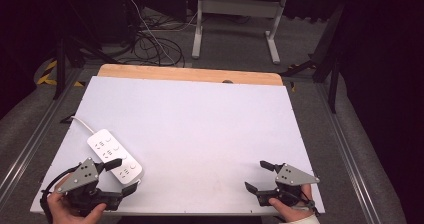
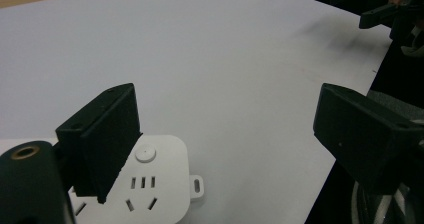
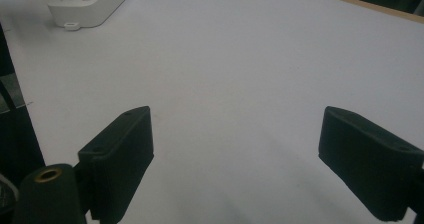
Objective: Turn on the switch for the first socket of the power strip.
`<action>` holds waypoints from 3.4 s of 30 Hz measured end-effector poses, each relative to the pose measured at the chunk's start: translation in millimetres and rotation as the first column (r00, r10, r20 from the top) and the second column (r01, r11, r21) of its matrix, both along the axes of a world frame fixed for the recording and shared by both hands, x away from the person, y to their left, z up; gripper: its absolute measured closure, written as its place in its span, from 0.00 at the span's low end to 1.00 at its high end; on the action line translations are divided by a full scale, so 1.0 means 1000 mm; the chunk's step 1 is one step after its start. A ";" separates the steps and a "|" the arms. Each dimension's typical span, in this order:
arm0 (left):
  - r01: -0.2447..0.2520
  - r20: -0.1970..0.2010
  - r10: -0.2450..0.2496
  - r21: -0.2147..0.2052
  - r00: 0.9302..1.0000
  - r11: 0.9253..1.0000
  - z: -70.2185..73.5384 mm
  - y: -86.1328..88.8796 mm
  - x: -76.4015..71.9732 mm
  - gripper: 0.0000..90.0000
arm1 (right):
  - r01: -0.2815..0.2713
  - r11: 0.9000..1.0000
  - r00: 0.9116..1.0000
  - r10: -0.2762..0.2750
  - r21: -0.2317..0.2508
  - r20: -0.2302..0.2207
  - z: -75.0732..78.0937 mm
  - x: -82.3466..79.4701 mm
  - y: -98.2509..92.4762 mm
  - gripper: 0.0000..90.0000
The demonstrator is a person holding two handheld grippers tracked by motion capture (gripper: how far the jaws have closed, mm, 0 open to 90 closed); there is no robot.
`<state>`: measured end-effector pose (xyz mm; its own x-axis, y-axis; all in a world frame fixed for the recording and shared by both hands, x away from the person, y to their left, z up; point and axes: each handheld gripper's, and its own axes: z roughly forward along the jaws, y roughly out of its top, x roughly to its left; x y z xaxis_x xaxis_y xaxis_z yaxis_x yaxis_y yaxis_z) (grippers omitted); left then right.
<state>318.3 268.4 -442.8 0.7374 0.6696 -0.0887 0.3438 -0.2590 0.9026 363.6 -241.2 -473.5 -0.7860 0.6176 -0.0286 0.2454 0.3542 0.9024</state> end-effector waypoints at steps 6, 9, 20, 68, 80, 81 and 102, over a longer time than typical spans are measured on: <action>0.000 -0.003 0.000 -0.008 1.000 1.000 0.001 0.002 0.000 0.16 | 0.001 1.000 1.000 -0.001 0.003 -0.001 0.000 0.000 -0.001 0.17; 0.015 -0.002 -0.015 0.002 1.000 1.000 0.004 0.003 0.000 0.20 | -0.001 1.000 1.000 0.001 0.004 -0.004 -0.001 0.000 0.000 0.17; 0.039 -0.012 -0.039 0.032 0.999 0.999 0.015 0.009 0.003 0.33 | 0.002 1.000 1.000 -0.002 -0.001 0.007 0.000 -0.002 0.002 0.17; -0.043 -0.105 0.045 0.015 0.993 0.999 0.054 0.064 0.066 0.38 | -0.011 1.000 1.000 0.011 -0.021 -0.011 -0.004 -0.002 0.007 0.19; -0.079 -0.161 0.089 0.066 0.983 0.995 0.047 0.066 0.092 0.39 | -0.015 1.000 1.000 0.015 -0.026 -0.016 -0.005 -0.001 0.010 0.19; -0.084 -0.166 0.095 0.072 0.982 0.994 0.046 0.066 0.093 0.39 | -0.015 1.000 1.000 0.015 -0.022 -0.017 -0.005 -0.001 0.010 0.19; -0.117 -0.131 0.140 0.171 0.982 0.978 0.034 0.060 0.103 1.00 | -0.021 0.999 1.000 0.020 -0.029 -0.012 -0.004 -0.002 0.010 0.19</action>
<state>421.3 328.3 -408.8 0.6322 0.7718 -0.0684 0.5046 -0.3432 0.7922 361.8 -231.4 -477.8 -0.7989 0.6003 -0.0374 0.2481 0.3856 0.8887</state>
